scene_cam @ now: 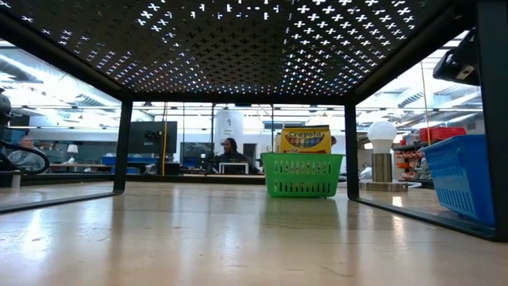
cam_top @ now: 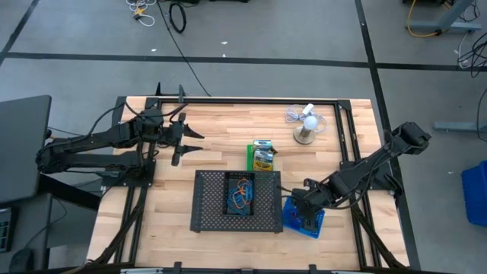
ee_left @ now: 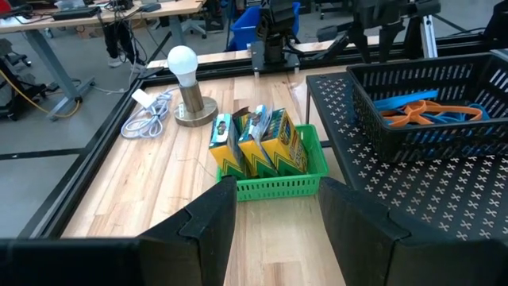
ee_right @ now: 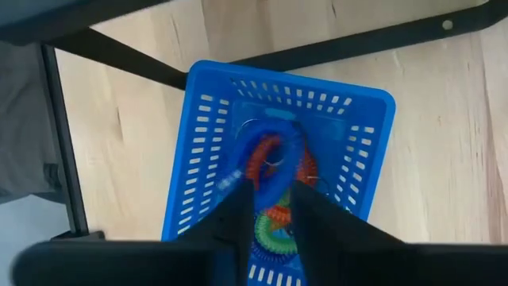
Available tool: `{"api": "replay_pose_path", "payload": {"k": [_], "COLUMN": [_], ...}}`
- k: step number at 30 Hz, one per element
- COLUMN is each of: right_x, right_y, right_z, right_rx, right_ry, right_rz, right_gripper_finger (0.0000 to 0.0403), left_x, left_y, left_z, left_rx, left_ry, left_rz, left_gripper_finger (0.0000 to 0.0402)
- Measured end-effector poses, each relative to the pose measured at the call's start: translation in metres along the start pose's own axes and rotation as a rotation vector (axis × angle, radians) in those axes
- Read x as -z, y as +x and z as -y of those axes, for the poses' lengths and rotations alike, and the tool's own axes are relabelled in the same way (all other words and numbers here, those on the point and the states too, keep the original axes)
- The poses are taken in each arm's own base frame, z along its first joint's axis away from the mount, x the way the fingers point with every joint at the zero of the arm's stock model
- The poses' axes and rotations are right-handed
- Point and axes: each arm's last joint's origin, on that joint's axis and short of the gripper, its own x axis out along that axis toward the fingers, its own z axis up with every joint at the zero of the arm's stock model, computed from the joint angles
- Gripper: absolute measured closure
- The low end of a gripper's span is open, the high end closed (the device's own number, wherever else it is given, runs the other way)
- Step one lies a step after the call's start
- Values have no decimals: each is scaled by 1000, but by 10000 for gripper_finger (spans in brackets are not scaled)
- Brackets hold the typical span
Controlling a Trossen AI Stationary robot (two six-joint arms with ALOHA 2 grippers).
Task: Pick & Place Office Desk Supplies
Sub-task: Put the blue spring keychain into the blue bin, then put the blue bin with the spring keychains on the shelf
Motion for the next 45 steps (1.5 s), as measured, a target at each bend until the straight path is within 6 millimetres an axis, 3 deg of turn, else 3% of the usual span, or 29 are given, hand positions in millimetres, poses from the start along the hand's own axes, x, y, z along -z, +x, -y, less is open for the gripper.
{"api": "replay_pose_path", "payload": {"k": [7, 9, 13, 15, 25, 45], "right_x": [2, 4, 12, 16, 32, 48], "right_y": [0, 0, 0, 0, 1, 41], "right_z": [-2, -2, -7, -11, -19, -11], "right_rx": [-2, 3, 7, 0, 40, 286], "right_ry": [13, 36, 33, 28, 138, 185], "right_rz": [-4, -16, -46, -52, -109, -383], "right_gripper_finger": [273, 288, 373, 392, 400, 402], "left_x": [0, 0, 0, 0, 0, 0], "left_y": [0, 0, 0, 0, 0, 0], "left_z": [0, 0, 0, 0, 0, 0], "left_rx": [0, 0, 0, 0, 0, 4], "left_ry": [-1, -5, -8, -8, -10, -7], "left_rz": [0, 0, 0, 0, 0, 2], "left_gripper_finger": [214, 214, 214, 214, 214, 214]}}
